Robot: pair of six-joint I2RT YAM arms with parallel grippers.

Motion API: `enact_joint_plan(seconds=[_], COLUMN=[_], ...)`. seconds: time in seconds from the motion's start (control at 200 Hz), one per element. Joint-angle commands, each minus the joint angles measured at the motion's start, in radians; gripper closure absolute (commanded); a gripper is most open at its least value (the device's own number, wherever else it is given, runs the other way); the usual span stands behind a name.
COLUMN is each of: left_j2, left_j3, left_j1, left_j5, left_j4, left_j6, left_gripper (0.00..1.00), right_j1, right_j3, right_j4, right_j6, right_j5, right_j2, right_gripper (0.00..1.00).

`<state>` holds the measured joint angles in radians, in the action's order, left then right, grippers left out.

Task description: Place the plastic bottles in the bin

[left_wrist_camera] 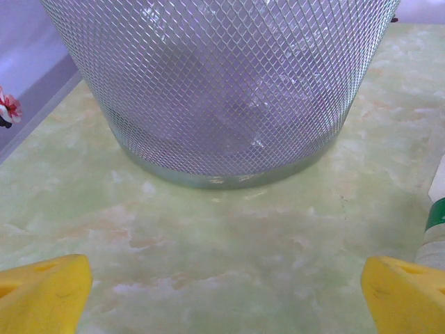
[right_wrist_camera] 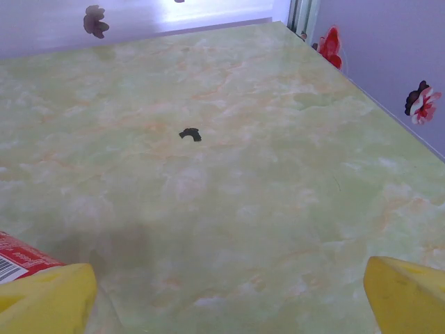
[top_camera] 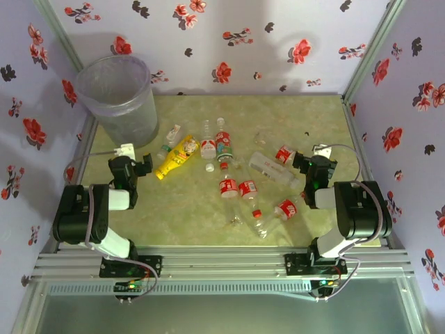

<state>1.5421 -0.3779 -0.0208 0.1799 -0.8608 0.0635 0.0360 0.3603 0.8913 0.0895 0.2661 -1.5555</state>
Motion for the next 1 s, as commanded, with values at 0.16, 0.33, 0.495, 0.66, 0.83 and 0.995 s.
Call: enact_joint_plan(seconds=[0.16, 0.33, 0.495, 0.66, 0.83, 0.995], left_j2=[0.004, 0.004, 0.004, 0.002, 0.002, -0.068], left_j3=[-0.011, -0.012, -0.013, -0.016, -0.015, -0.067], left_j1=[-0.001, -0.001, 0.002, 0.011, 0.012, 0.017], left_j5=[0.012, 0.012, 0.007, -0.009, -0.011, 0.020], left_j4=[-0.041, -0.040, -0.037, -0.027, -0.030, 0.117], left_j6=[-0.024, -0.025, -0.025, -0.025, -0.025, -0.009], left_gripper=[0.00, 0.00, 0.00, 0.00, 0.00, 0.00], right_j1=[-0.001, -0.002, -0.007, -0.013, -0.015, -0.025], right_j3=[0.016, 0.019, 0.025, 0.029, 0.023, 0.047], right_j4=[0.014, 0.009, 0.001, -0.005, -0.003, -0.086], right_j6=[0.012, 0.015, 0.018, 0.023, 0.023, 0.040], right_j5=[0.019, 0.014, 0.006, -0.007, -0.008, -0.004], right_j2=[-0.003, -0.006, -0.006, -0.007, -0.002, 0.043], right_gripper=[0.01, 0.01, 0.01, 0.01, 0.01, 0.01])
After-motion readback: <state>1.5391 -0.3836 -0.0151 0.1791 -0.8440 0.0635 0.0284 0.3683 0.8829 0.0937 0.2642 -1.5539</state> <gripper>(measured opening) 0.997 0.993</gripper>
